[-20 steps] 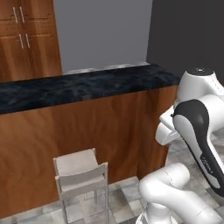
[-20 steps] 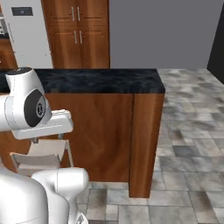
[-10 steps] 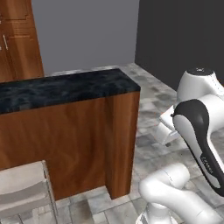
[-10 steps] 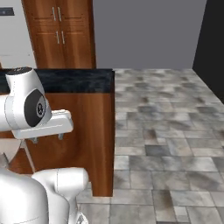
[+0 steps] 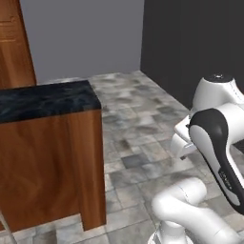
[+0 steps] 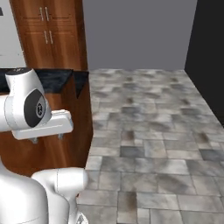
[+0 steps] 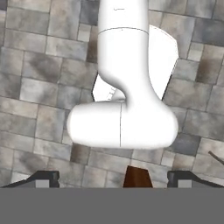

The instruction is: Pick up the bowls from the cabinet and place each bowl in front of a stool on the dining counter.

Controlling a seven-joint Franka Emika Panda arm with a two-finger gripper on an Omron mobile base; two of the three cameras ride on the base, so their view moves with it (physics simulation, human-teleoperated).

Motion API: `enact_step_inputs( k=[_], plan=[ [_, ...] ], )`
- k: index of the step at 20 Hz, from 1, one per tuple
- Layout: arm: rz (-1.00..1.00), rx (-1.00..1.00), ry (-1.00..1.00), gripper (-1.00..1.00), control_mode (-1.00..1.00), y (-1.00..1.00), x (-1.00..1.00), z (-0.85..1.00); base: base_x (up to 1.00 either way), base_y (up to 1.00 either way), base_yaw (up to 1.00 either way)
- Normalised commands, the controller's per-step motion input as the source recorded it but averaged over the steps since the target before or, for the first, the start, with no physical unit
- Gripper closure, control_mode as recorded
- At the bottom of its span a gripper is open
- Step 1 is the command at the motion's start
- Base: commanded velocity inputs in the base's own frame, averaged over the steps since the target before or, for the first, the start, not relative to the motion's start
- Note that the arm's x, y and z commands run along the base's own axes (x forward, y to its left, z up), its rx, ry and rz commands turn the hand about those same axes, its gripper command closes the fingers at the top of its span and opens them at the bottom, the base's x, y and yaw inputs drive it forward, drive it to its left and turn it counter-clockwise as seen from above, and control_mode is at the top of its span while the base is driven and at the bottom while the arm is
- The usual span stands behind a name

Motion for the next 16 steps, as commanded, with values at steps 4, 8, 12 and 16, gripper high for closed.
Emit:
enact_step_inputs(
  k=[4,8,12,16],
  plan=[
    [0.0,0.0,0.0,-1.0,1.0,0.0,0.0,0.0,0.83,-1.0,0.24],
    [0.0,0.0,0.0,-1.0,1.0,0.0,0.0,0.0,0.87,-1.0,0.31],
    [0.0,0.0,0.0,-1.0,1.0,0.0,0.0,0.0,0.91,-1.0,0.41],
    [0.0,0.0,0.0,-1.0,1.0,0.0,0.0,0.0,0.9,-1.0,0.44]
  ],
)
